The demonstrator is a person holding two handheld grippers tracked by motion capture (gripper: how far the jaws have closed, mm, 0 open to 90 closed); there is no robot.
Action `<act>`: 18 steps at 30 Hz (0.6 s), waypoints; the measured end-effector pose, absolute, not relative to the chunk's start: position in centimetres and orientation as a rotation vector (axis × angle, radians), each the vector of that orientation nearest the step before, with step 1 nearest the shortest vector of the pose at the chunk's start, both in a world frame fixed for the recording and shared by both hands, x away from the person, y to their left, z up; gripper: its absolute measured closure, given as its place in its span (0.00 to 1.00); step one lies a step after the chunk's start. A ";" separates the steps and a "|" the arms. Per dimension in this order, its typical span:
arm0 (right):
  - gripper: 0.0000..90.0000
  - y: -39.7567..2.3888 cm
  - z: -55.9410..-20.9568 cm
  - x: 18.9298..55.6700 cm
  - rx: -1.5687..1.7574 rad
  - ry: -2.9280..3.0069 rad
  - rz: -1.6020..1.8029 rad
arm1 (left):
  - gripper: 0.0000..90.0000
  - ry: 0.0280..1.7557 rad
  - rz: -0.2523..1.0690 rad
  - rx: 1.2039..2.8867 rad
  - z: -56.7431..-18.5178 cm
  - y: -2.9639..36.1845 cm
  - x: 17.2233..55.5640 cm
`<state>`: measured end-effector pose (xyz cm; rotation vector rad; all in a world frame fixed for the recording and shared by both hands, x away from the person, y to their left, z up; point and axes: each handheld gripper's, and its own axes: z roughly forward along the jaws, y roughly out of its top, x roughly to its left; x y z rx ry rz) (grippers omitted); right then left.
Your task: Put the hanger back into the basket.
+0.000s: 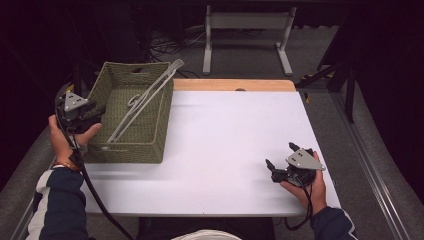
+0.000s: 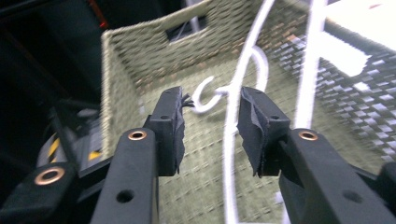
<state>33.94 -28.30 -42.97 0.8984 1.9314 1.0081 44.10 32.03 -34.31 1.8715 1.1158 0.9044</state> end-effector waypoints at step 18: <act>0.09 -27.9 -42.8 33.7 0.877 1.942 1.028 | 0.19 0.895 0.936 1.741 -33.0 28.2 41.4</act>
